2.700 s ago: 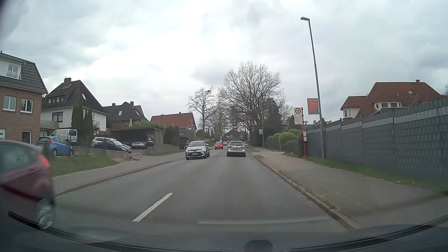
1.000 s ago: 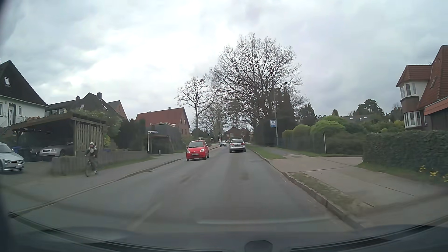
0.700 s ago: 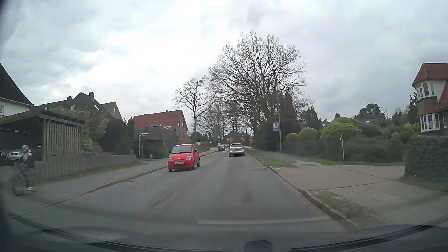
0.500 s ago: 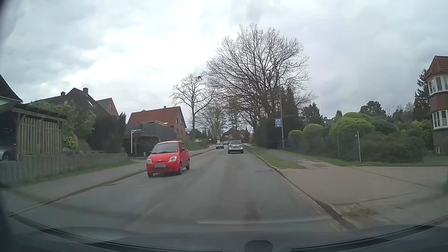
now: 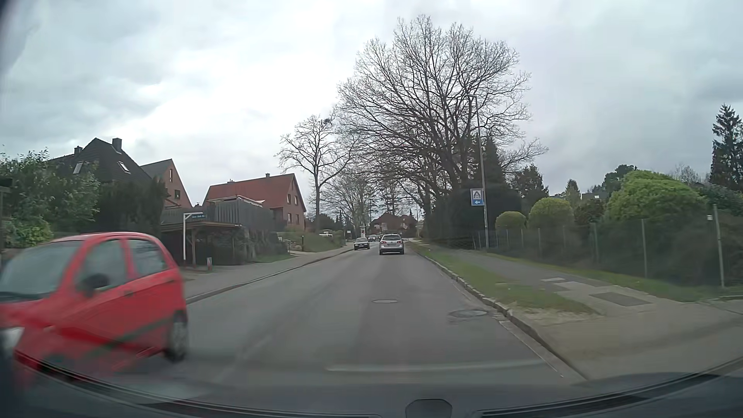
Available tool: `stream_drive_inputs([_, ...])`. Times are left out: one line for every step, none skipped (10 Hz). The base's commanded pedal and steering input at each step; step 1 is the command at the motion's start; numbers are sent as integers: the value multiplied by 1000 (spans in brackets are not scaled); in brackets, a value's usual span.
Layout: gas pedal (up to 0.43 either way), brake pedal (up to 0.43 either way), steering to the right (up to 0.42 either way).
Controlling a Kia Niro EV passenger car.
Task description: Follow the waypoints while adhering to traffic rules and regulations
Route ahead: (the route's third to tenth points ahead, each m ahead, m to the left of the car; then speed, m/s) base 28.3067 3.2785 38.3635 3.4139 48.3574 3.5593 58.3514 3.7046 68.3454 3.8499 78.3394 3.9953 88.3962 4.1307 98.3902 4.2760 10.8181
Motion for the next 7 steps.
stream_drive_inputs([209, 0, -4])
stream_drive_inputs([209, 0, -4])
stream_drive_inputs([209, 0, -4])
stream_drive_inputs([220, 0, -4])
stream_drive_inputs([220, 0, -4])
stream_drive_inputs([220, 0, -4])
stream_drive_inputs([220, 0, -3])
